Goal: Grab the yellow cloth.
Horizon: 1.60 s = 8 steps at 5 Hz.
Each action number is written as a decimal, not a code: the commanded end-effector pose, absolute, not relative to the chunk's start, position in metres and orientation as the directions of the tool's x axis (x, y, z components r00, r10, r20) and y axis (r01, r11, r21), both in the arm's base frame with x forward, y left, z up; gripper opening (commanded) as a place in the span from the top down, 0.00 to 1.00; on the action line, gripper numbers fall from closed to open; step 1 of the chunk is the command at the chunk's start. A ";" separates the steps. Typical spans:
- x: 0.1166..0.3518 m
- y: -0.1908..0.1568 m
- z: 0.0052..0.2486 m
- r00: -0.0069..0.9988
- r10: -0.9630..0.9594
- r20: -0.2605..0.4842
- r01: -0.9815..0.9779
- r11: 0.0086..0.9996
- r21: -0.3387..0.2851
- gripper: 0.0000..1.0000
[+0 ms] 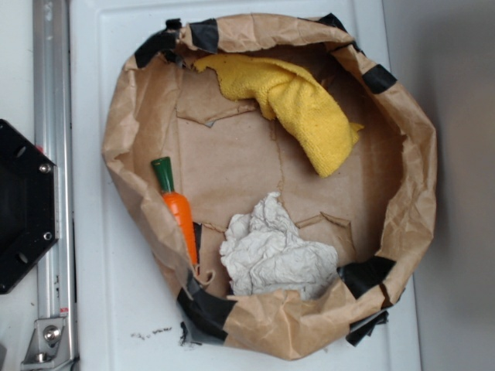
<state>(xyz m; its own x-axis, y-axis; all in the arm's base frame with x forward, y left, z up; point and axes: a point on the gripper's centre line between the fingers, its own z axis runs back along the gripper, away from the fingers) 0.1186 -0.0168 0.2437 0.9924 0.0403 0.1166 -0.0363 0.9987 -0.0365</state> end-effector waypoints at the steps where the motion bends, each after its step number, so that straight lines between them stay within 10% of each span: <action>1: 0.119 -0.017 0.244 0.992 0.040 0.117 -0.036 0.999 -0.037 0.00; 3: 0.201 0.019 0.182 0.938 0.232 0.258 -0.221 0.973 -0.070 0.00; 6: 0.286 0.032 0.094 0.902 0.398 0.165 -0.385 0.917 -0.106 0.00; 8: 0.318 0.026 0.067 0.907 0.388 0.163 -0.391 0.920 -0.016 0.00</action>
